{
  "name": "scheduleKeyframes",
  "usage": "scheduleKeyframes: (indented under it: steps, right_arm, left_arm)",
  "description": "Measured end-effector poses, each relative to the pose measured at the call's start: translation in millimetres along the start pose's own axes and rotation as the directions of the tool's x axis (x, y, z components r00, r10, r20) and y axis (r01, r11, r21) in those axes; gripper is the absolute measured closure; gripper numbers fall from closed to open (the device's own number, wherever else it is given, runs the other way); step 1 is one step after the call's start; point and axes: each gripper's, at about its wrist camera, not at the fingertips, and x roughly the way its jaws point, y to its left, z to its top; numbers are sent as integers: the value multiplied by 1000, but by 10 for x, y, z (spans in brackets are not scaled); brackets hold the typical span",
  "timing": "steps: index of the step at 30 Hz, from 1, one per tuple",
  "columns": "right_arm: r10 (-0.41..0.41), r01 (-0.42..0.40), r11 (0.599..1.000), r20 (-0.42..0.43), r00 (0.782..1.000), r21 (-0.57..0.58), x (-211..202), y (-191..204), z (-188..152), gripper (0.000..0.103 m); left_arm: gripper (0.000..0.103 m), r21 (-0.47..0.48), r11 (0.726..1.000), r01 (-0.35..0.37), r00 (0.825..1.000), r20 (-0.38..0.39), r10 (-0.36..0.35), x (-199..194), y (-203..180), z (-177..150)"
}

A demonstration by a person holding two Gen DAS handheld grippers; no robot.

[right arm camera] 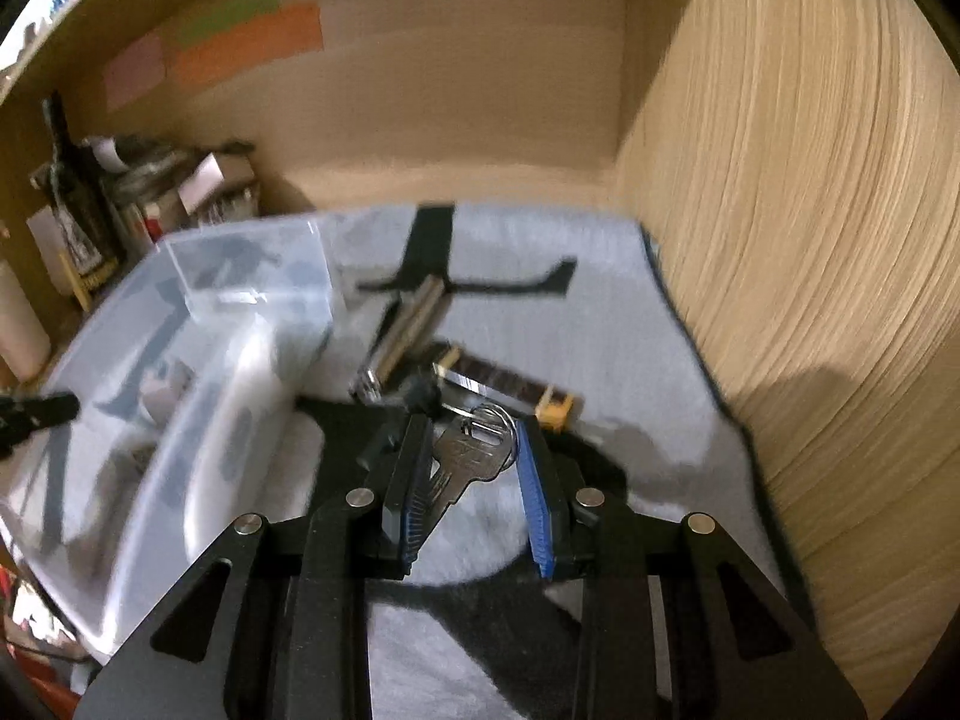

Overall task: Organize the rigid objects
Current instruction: 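Grasp the keys by their ring with the right gripper, then drop the keys into the box beside the white device with the right gripper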

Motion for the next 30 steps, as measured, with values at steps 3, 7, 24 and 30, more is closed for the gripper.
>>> scheduleKeyframes:
  steps: [3,7,24,30]
  right_arm:
    - [36,-36,999,53,998,-17,-150,63,109,77]
    - [57,-50,997,107,993,-64,-289,195,238,77]
    - [282,-238,929,126,951,-283,-255,1016,470,77]
    - [309,-278,901,44,950,-334,-66,1239,416,77]
  left_arm:
    - [91,-3,1000,5,1000,0,-5,1,-2,-5]
    - [91,0,1000,6,1000,1,-6,8,-34,-7]
    - [91,-2,1000,9,1000,1,-9,-2,12,-3]
    - [91,-4,1000,12,1000,2,-12,-1,8,-4]
